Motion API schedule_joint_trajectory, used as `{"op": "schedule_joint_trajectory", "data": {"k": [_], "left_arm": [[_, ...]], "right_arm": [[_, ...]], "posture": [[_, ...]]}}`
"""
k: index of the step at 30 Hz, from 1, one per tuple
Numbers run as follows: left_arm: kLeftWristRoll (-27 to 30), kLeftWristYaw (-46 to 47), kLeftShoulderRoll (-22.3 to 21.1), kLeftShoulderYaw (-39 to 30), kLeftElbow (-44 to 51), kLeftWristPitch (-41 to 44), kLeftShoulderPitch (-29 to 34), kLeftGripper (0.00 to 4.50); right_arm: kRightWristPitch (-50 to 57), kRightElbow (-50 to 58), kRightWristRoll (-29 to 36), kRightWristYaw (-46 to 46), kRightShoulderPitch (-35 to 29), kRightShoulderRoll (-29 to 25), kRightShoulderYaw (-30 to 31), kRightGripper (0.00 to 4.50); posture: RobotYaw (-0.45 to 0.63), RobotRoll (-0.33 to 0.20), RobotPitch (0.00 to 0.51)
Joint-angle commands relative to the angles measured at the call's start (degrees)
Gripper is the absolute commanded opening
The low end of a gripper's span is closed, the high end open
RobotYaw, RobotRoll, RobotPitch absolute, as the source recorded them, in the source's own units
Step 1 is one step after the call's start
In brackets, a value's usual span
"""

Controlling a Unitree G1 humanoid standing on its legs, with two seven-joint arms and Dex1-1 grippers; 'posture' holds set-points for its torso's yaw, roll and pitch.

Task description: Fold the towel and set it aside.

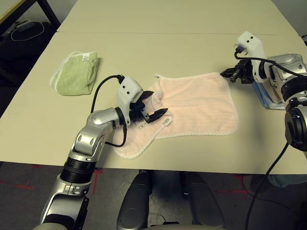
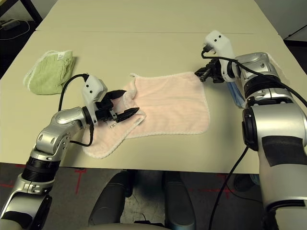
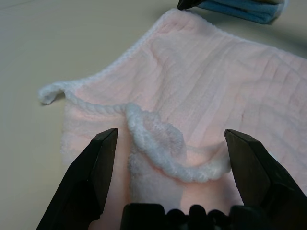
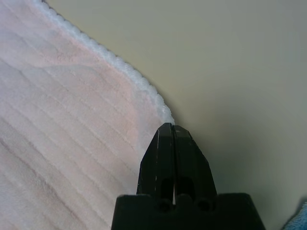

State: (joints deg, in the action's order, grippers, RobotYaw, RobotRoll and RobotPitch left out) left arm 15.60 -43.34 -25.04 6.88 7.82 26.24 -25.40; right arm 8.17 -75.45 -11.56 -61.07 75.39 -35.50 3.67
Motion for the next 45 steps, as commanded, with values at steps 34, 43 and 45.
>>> {"op": "schedule_joint_trajectory", "data": {"k": [34, 43, 45], "left_arm": [[-0.49, 0.0, -0.68, -0.17, -6.28, -0.52, -0.58, 4.5], [-1.19, -0.58, -0.85, 0.41, -8.97, -1.28, -1.5, 4.5], [-0.91, -0.3, -0.26, 0.26, -9.46, -1.25, -1.82, 4.5]], "right_arm": [[-11.07, 44.53, 25.5, 2.7, -23.16, 2.7, -14.38, 0.03], [-35.14, 36.2, 17.66, 5.28, -14.89, 1.91, -9.15, 0.03], [-39.03, 34.39, 16.85, 5.7, -13.0, 1.98, -8.47, 0.03]], "posture": [[0.04, 0.0, 0.165], [0.02, 0.0, 0.135], [0.02, 0.0, 0.129]]}}
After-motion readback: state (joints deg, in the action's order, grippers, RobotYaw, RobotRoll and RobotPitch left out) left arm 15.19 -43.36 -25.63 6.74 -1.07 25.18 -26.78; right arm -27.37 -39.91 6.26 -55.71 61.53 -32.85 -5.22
